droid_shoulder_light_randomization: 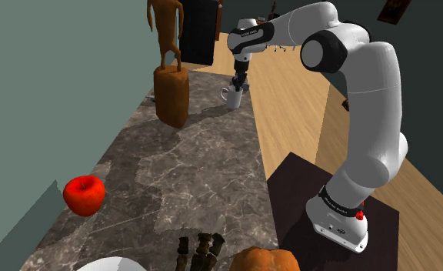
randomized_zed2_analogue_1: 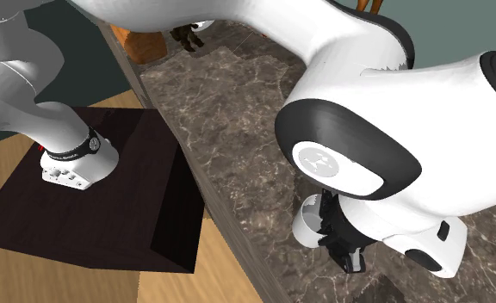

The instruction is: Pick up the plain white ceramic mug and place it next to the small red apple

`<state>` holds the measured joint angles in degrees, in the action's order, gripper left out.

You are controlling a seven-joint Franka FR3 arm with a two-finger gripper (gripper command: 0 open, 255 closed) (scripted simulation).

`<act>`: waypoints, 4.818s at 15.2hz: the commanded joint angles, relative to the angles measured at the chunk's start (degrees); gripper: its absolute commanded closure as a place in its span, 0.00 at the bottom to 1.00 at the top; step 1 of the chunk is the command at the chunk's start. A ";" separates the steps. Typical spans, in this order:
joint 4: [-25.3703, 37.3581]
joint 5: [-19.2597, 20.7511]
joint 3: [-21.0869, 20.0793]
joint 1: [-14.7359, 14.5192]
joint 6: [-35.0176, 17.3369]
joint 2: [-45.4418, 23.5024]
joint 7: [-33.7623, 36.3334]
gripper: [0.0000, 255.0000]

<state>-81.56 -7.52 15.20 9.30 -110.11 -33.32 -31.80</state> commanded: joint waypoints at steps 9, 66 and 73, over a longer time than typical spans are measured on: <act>3.82 0.46 0.28 0.09 5.29 1.53 0.26 1.00; 1.10 5.15 -10.79 -26.79 17.09 17.04 38.20 1.00; 7.71 5.34 -13.69 -32.18 18.95 12.52 46.53 1.00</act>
<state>-75.29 -2.21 1.90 -22.11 -91.63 -19.88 13.47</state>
